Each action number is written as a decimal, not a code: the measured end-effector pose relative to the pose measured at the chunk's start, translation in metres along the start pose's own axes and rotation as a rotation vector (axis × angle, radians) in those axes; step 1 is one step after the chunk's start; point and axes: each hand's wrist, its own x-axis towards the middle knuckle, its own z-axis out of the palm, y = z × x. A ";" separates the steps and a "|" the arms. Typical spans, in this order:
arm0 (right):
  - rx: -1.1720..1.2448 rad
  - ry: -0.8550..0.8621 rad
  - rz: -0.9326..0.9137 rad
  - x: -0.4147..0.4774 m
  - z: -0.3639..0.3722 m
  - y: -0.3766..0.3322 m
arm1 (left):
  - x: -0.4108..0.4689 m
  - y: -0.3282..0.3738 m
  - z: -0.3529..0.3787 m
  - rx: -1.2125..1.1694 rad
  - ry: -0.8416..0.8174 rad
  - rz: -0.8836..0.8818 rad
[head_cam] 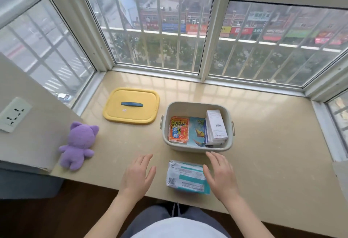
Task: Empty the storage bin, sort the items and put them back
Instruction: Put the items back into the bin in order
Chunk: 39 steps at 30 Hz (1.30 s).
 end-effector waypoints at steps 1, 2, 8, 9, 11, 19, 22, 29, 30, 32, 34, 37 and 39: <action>-0.008 -0.017 -0.001 -0.002 0.001 0.002 | -0.007 -0.003 0.002 0.010 -0.001 -0.010; -0.014 -0.031 -0.007 -0.003 0.002 0.004 | -0.012 -0.004 0.002 0.009 -0.003 -0.023; 0.047 -0.084 -0.041 0.003 0.008 0.016 | -0.017 -0.004 0.006 -0.001 0.019 -0.082; 0.050 -0.093 -0.051 0.005 0.010 0.017 | -0.015 -0.005 0.007 0.002 0.018 -0.081; 0.050 -0.109 -0.056 0.007 0.015 0.017 | -0.010 -0.006 0.008 0.008 0.012 -0.080; 0.078 -0.236 -0.029 0.011 0.065 0.030 | 0.013 -0.029 0.036 -0.034 -0.056 -0.076; 0.022 -0.350 -0.024 0.020 0.093 0.041 | 0.023 -0.045 0.063 -0.056 -0.110 -0.055; -0.035 -0.667 -0.071 0.055 0.149 0.073 | 0.035 -0.067 0.138 -0.092 -0.161 -0.041; -0.008 -0.716 -0.066 0.060 0.156 0.078 | 0.034 -0.068 0.146 -0.100 -0.162 -0.055; 0.044 -0.821 -0.042 0.071 0.167 0.089 | 0.034 -0.069 0.159 -0.106 -0.157 -0.092; 0.067 -0.897 -0.040 0.079 0.174 0.098 | 0.033 -0.068 0.169 -0.105 -0.144 -0.137; 0.054 -0.914 -0.079 0.083 0.179 0.103 | 0.029 -0.066 0.180 -0.103 -0.138 -0.171; 0.063 -0.874 -0.077 0.079 0.181 0.103 | 0.026 -0.065 0.186 -0.103 -0.148 -0.196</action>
